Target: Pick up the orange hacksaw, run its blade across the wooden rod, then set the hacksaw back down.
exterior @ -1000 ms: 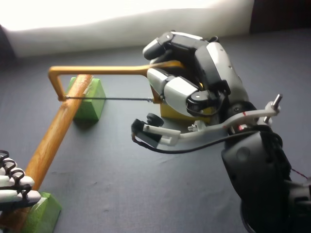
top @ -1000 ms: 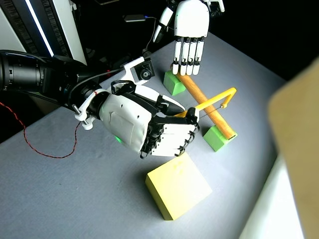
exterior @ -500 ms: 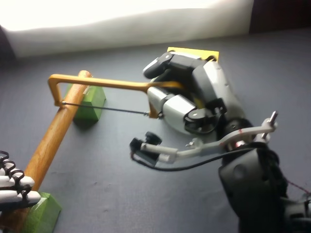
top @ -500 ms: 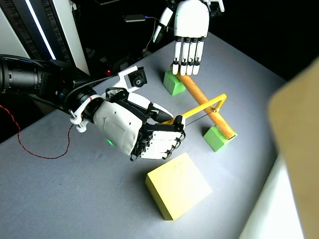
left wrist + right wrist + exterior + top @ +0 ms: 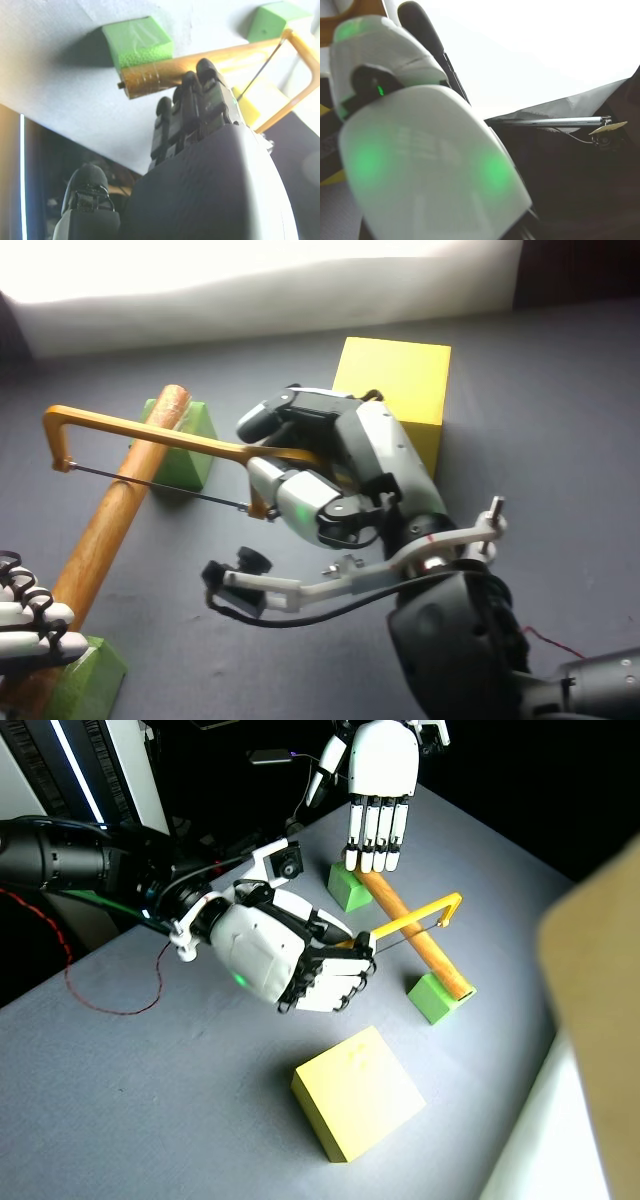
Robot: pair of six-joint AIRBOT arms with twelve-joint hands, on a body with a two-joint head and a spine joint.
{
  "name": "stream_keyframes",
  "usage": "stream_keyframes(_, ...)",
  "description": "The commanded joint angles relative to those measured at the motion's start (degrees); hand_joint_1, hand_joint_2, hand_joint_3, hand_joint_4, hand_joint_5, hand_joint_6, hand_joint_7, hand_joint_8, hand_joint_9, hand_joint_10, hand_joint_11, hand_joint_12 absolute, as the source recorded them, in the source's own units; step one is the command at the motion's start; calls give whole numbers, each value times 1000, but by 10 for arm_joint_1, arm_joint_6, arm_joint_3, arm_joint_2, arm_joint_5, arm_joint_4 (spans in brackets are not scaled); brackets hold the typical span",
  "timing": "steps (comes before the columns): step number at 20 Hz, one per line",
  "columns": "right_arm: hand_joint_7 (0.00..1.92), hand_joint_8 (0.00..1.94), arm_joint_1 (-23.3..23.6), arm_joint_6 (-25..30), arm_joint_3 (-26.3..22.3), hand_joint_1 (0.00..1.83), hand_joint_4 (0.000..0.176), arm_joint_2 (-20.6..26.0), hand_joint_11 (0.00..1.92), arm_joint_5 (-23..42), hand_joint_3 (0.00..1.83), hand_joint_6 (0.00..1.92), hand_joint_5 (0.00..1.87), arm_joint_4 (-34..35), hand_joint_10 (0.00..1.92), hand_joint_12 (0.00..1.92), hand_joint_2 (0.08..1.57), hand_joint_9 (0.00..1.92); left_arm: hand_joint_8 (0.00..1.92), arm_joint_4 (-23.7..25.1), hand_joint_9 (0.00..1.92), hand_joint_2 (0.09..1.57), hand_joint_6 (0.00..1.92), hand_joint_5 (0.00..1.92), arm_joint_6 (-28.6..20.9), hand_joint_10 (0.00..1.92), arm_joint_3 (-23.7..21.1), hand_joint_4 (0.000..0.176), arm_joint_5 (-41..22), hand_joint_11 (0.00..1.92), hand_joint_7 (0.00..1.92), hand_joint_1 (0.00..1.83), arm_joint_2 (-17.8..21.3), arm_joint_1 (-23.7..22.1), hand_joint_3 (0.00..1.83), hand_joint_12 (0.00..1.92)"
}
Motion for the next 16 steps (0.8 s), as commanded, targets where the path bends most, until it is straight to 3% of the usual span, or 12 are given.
stream_keyframes(1,813,1288,9,7,3,1354,0,-2,657,39,1,1102,794,-55,1480,1596,1191,785,3,-8,96,1170,2,105,0,3,0,0,-4,0,120,0,-1,-4,1,289)
stream_keyframes(11,833,1257,36,-15,41,1359,0,-59,677,27,0,1089,800,-29,1435,1532,1181,816,2,-8,107,1188,4,150,0,0,1,0,-4,0,151,0,-1,-2,2,274)
stream_keyframes(16,813,1291,31,-18,48,1354,0,-63,669,33,0,1118,767,-30,1476,1562,1196,796,1,-8,93,1183,0,124,0,2,1,0,-4,0,132,0,-1,-2,0,240)
